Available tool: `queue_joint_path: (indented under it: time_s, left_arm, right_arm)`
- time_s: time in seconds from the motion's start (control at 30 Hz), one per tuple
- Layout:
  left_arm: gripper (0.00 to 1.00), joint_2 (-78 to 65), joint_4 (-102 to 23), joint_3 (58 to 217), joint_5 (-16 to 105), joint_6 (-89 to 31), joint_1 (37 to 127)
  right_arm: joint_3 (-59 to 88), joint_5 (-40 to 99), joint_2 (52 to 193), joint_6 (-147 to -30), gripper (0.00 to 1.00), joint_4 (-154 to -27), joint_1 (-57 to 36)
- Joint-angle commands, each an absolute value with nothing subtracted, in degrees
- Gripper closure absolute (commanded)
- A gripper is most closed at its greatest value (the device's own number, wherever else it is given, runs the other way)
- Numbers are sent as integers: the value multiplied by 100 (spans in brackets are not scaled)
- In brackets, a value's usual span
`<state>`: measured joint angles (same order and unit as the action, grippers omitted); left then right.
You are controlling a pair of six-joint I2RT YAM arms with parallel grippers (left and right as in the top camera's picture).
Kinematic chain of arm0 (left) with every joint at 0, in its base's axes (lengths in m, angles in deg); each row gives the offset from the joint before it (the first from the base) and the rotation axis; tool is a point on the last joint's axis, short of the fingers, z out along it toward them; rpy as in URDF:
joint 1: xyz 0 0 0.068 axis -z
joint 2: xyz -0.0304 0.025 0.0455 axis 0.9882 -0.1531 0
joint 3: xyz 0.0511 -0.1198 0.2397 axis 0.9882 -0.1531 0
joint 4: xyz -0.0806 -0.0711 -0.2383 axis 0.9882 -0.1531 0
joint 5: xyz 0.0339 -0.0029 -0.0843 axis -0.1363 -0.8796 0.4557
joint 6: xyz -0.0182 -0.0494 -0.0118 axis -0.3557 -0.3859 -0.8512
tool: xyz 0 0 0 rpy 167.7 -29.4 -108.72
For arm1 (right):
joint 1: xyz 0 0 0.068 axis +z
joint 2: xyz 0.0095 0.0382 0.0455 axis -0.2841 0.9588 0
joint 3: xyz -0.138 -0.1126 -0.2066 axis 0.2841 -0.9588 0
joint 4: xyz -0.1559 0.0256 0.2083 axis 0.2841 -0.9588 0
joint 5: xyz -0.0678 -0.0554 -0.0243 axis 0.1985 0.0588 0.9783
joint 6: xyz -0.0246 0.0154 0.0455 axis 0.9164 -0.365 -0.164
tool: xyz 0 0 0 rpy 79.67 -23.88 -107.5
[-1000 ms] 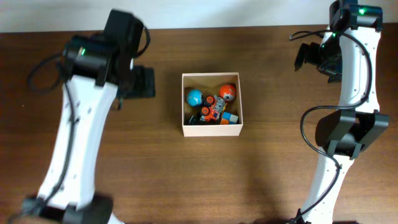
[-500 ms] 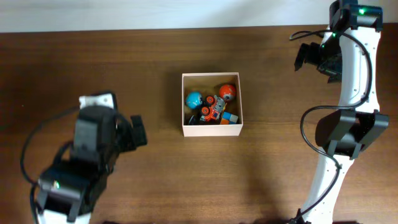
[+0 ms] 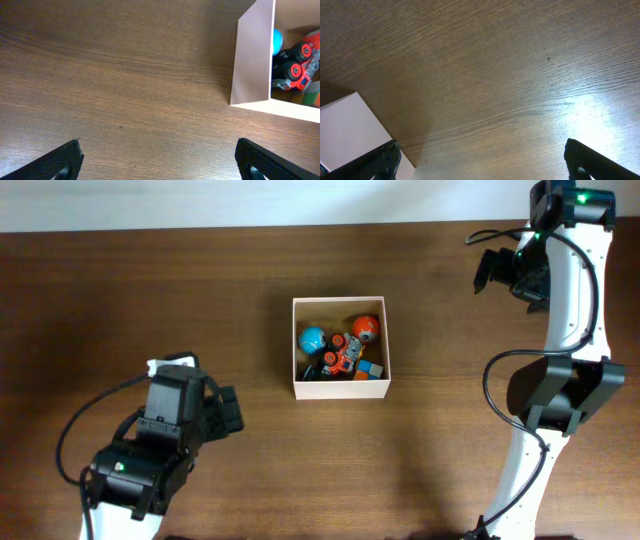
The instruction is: Pack container
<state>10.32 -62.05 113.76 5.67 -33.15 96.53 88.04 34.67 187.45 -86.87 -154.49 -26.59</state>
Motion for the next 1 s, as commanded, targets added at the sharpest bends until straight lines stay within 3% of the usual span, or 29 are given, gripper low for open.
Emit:
queue_joint_path:
  time_s: [0.0,0.8,0.97]
  left_arm:
    - [1,914,-6192,11350,608,-3409,9642]
    - [1,743,-6170,11350,602,-3406,9642]
    - [1,763,-5458,11238,517,-3153,9642]
  right_arm:
    - [8785,3439,18699,-8735,1,-15458,-2665]
    - [8785,3439,18699,-8735,1,-15458,-2665]
    - [8785,3437,18699,-8735,1,-15458,-2665]
